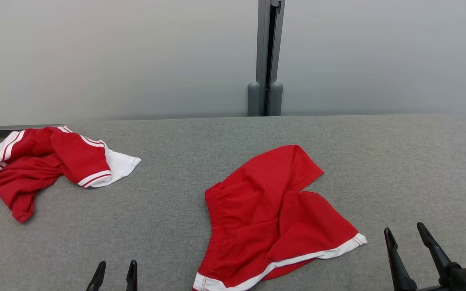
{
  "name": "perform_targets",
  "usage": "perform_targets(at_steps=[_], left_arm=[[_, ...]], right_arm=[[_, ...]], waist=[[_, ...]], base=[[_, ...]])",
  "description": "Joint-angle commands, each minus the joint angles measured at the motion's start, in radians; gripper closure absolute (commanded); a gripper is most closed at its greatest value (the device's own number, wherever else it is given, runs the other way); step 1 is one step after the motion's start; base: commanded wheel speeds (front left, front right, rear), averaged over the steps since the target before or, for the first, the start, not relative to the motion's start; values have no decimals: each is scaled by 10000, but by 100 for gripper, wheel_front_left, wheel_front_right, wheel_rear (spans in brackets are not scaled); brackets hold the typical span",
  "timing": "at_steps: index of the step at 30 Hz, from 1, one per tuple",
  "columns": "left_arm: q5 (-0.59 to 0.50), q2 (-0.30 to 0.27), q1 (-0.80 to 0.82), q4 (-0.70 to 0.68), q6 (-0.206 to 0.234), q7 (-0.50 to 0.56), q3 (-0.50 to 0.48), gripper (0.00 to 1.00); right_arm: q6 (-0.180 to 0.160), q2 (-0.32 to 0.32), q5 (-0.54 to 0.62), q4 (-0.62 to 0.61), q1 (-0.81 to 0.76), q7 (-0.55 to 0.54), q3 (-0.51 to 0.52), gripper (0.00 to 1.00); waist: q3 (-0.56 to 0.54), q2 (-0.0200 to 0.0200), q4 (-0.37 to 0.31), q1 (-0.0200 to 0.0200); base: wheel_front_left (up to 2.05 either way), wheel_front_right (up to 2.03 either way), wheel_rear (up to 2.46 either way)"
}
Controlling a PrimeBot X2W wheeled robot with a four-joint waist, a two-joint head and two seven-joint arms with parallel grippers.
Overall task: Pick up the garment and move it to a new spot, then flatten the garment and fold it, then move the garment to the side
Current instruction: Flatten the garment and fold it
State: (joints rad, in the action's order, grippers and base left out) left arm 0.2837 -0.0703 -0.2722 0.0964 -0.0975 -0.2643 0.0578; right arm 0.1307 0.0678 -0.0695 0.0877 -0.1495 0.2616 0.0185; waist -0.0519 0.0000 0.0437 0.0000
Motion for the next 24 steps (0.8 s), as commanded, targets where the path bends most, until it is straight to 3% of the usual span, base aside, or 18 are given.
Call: perform_targets(at_steps=[1,18,24], left_arm=[[-86,25,58,-7,-78,0,-90,0],[-456,182,305,-194,-331,0,-287,0],[-26,2,465,-142,-339,20,649,0]], right_arm=[[1,10,-4,40,-68,53,-3,0],[1,-64,-89,192,104,53,-99,0],[1,429,-152,1395,761,-133,-531,0]], waist=[[-9,0,-5,0],[128,0,-177,0],[379,0,-281,0]], base=[[0,0,0],[0,0,0],[0,0,0]])
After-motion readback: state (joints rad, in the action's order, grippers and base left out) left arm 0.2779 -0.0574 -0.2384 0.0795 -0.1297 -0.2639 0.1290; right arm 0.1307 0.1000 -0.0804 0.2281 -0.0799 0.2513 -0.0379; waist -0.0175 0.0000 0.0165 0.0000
